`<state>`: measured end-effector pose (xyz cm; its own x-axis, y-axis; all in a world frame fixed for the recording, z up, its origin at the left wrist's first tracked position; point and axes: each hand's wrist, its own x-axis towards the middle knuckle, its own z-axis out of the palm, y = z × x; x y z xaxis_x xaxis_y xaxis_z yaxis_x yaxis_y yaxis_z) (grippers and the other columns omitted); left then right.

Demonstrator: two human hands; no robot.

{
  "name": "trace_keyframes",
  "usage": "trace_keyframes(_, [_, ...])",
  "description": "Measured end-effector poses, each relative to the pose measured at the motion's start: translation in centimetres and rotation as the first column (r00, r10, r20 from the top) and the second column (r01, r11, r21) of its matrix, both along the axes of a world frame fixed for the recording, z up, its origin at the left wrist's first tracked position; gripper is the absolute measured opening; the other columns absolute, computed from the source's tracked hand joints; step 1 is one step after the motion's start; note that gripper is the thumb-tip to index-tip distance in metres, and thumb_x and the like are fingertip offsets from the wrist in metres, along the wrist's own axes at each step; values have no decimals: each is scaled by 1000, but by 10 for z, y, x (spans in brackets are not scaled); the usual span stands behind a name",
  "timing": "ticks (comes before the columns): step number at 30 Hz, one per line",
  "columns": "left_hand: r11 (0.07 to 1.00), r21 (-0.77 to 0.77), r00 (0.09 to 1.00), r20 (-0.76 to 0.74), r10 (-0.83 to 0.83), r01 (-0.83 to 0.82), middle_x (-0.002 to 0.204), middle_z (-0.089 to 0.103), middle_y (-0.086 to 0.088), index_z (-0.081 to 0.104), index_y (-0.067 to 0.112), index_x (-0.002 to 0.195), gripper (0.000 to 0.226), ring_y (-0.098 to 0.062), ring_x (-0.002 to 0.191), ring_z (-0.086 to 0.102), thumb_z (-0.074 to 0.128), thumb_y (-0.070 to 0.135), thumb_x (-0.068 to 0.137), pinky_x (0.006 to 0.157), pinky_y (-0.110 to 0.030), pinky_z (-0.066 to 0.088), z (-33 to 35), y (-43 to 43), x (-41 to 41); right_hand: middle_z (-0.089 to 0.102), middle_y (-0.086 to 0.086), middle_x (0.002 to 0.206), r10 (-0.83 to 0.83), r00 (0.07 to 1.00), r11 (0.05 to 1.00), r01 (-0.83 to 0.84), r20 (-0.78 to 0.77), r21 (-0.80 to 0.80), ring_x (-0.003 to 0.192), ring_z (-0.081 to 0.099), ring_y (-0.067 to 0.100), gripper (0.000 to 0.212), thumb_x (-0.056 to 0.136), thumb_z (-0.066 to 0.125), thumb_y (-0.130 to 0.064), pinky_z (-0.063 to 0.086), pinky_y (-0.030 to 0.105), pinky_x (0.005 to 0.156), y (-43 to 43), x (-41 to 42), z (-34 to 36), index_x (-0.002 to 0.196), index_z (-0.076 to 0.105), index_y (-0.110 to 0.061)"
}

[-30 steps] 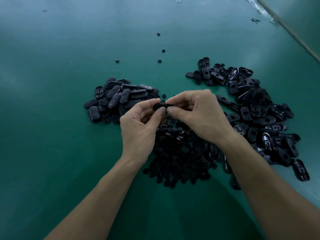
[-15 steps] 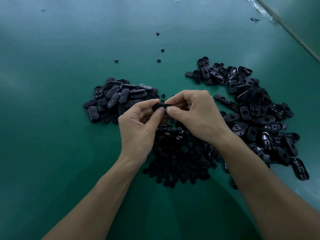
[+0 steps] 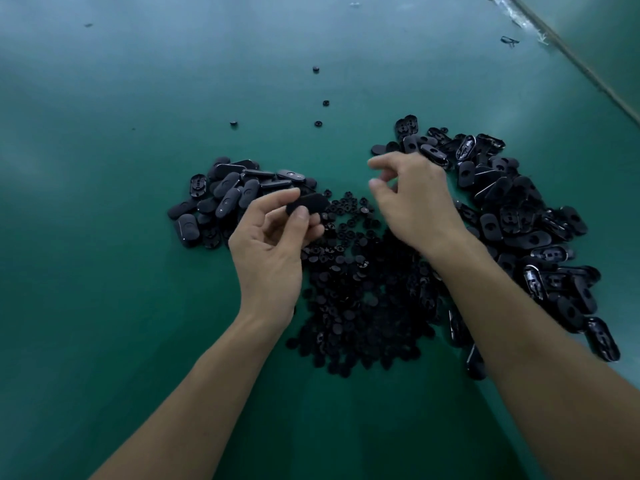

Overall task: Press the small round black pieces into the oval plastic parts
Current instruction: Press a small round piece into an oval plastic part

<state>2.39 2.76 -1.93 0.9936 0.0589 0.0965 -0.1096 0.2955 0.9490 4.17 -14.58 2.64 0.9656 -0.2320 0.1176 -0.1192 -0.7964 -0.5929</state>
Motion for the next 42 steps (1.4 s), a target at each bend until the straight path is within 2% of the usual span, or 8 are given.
trace_keyframes(5, [997,-54,997,-54,47,-49,93,70,12,61,13,116,25,-8,93,66,59,-4,98,84,-27,57,1,-1,4,38,18,143,-140,980,960,99,-142,-262,126,46,34,62,103,52,-30,42,43,101,-13,26,-6,157,24,-17])
trace_keyframes(12, [994,0,988,-113,108,-108,122,58,2,38,15,148,64,-4,115,62,67,4,91,105,-36,51,0,1,4,47,18,132,-166,978,945,121,-128,-305,116,53,35,34,105,48,-27,47,41,93,-17,30,-17,136,55,-14])
trace_keyframes(17, [993,33,987,-108,120,-117,153,37,0,21,14,158,84,2,123,56,68,12,89,94,-18,51,-2,1,6,51,17,123,-156,986,942,129,-64,-309,109,55,34,27,105,48,-18,51,41,89,-19,30,-21,127,63,-14])
trace_keyframes(22, [988,117,995,-22,101,-97,146,28,28,20,22,159,81,1,125,55,65,3,94,91,-15,51,-2,2,3,62,17,115,-170,985,922,163,10,-352,101,61,33,23,102,50,-6,53,40,84,-22,29,-18,119,66,-6])
trace_keyframes(26, [991,123,999,23,49,-52,143,49,4,51,32,137,54,-8,110,64,67,12,89,89,-28,56,-1,1,2,68,4,100,-44,997,997,47,64,-61,82,61,13,20,103,53,-16,47,19,71,-19,19,-7,113,70,-12])
trace_keyframes(31, [990,142,999,45,-20,14,95,72,7,66,20,122,28,-11,84,71,68,18,94,81,-31,59,-2,0,-2,62,-17,70,284,959,888,-255,-20,382,63,53,-4,20,101,57,-17,42,13,63,-3,-7,3,91,69,-31])
trace_keyframes(35, [988,150,998,38,-53,47,90,76,0,72,22,107,15,-18,79,73,72,19,92,75,-28,59,0,-1,-4,65,-25,65,414,910,802,-370,9,469,60,57,-9,15,98,62,-12,43,6,60,7,-16,2,93,72,-22])
trace_keyframes(42, [995,89,998,12,-55,54,87,77,-3,72,16,99,9,-19,77,75,71,10,93,71,-25,59,3,0,-3,75,0,84,310,949,795,-290,55,532,77,70,11,6,89,75,-24,59,29,76,7,-20,-2,92,74,-19])
